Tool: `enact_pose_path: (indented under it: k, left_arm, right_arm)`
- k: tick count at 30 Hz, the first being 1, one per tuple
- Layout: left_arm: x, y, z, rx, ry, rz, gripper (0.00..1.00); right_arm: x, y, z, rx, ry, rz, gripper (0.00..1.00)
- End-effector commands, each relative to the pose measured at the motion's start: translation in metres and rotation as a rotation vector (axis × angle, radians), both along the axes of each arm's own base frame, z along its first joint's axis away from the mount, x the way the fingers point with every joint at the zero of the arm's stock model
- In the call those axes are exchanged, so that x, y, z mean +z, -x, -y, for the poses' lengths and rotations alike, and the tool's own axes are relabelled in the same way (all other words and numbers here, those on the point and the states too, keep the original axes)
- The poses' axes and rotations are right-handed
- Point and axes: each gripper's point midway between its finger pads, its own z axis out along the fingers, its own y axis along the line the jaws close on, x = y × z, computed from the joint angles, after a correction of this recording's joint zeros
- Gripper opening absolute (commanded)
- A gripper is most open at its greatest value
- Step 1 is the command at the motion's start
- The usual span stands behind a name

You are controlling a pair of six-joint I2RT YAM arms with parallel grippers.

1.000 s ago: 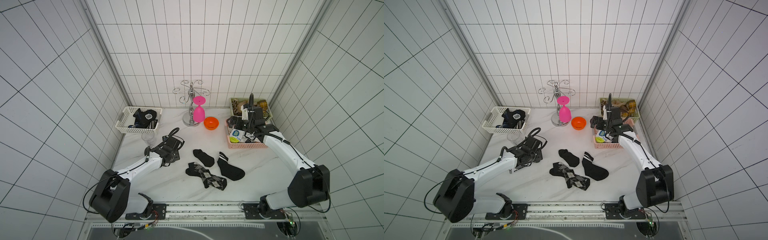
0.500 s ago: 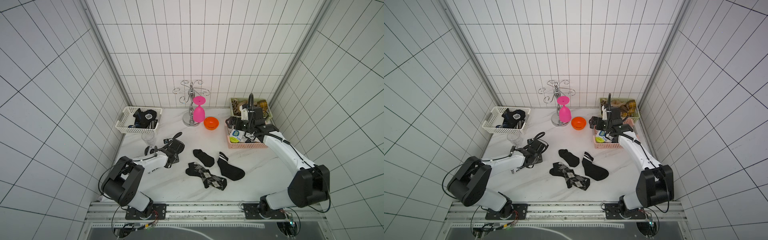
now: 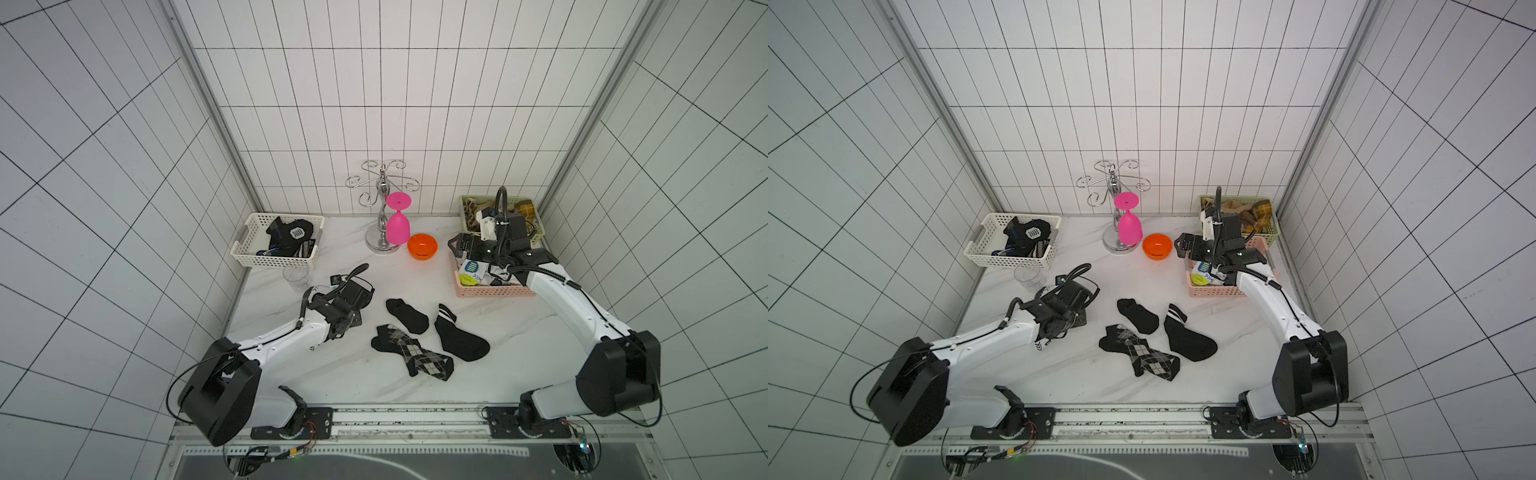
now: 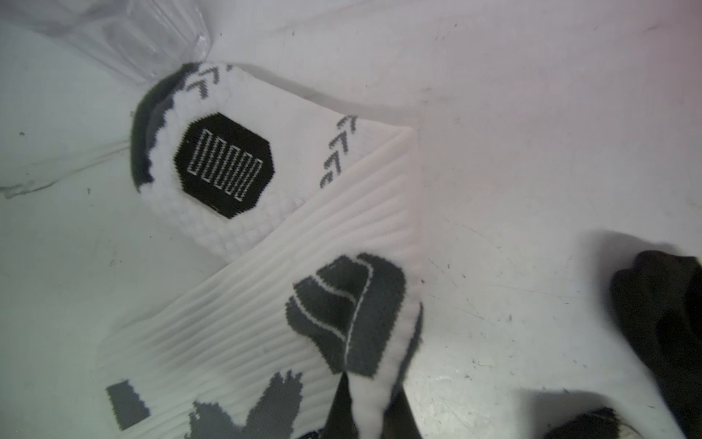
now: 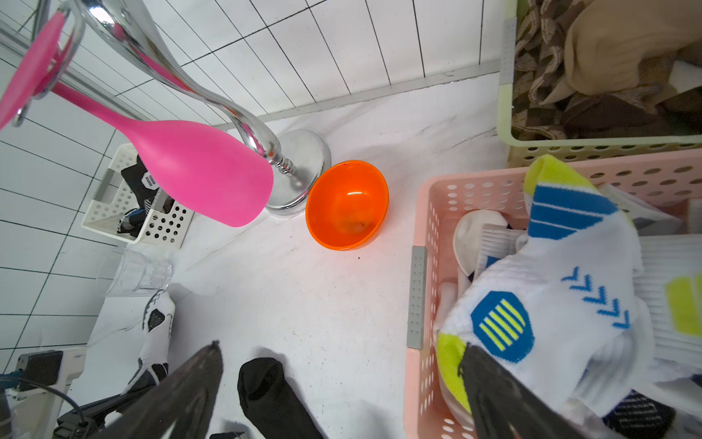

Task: Sort the socks into the basket by color
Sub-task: Pick up the sock at the center of the board.

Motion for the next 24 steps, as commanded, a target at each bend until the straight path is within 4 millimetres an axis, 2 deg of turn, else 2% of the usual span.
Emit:
enact_pose_path:
  k: [1,7,13,20,24]
  left_arm:
    - [0.038,-0.006,0.008,-0.026,0.031,0.066,0.00]
    - [0.088,-0.006,0.028,-0.149,0.122,0.155,0.00]
    - [0.146,-0.005,0.049,-0.295,0.207,0.305,0.00]
    - [0.212,0.003,0.084,-0.528,0.311,0.492,0.00]
    - [0.244,0.013,0.098,-0.643,0.369,0.612,0.00]
  right_arm:
    - [0.010,0.014,-0.019,0.094,-0.038,0.043,0.99]
    - [0.018,0.028,-0.046,0.230,-0.071,0.072,0.99]
    - [0.035,0.050,-0.078,0.381,-0.102,0.144,0.98]
    - [0.060,0.090,-0.123,0.599,-0.121,0.258,0.98]
    - [0.072,0.111,-0.142,0.690,-0.133,0.310,0.97]
